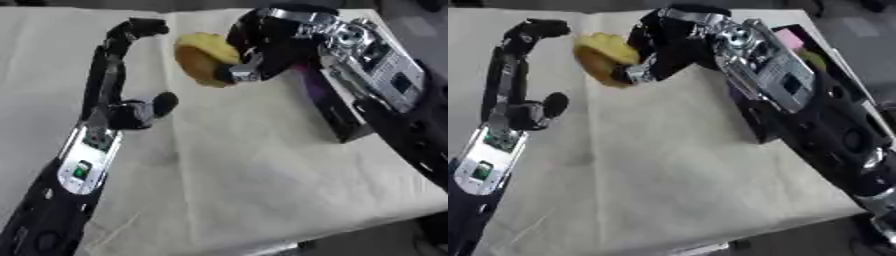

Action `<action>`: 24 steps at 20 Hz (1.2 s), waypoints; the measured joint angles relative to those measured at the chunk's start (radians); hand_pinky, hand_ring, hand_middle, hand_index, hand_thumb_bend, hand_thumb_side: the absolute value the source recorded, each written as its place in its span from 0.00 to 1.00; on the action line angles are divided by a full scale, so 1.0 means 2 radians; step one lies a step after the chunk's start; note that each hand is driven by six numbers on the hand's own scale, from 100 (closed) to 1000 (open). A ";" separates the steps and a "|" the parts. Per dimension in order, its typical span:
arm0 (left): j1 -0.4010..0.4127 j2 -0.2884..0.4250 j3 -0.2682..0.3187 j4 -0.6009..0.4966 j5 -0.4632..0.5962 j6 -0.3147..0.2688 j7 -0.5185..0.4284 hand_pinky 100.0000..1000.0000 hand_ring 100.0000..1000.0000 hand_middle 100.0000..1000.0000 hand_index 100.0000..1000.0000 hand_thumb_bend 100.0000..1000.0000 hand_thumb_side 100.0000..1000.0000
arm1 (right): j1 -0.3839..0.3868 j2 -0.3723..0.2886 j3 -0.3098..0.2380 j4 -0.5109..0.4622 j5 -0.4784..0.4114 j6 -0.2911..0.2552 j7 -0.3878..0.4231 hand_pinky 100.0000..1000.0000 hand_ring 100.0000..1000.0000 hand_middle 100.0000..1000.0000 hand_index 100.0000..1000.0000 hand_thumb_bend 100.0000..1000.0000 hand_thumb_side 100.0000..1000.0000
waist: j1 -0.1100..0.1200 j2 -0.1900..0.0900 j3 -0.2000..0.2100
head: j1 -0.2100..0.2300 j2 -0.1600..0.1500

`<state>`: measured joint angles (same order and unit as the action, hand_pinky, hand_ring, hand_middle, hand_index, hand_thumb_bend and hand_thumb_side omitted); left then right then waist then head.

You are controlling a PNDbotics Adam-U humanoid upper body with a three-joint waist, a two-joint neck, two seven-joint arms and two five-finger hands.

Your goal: Pick up the objects with one hand, pass them to the other hand, and then place them into the box on the other side of the table.

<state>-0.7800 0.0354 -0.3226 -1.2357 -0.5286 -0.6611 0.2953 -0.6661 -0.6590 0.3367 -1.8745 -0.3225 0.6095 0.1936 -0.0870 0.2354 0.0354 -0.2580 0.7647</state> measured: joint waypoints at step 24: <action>0.028 0.022 0.011 0.008 -0.017 0.005 0.016 0.74 0.75 0.63 0.80 0.55 0.72 | 0.092 -0.079 -0.076 0.008 -0.039 -0.026 -0.102 0.60 0.58 0.31 0.44 0.33 0.00 | 0.009 -0.001 -0.044 | -0.008 0.001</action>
<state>-0.7246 0.0792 -0.3010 -1.2188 -0.5627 -0.6515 0.3273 -0.4827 -0.8167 0.1843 -1.8592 -0.4001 0.5583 -0.0095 -0.0681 0.2324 -0.0534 -0.2747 0.7669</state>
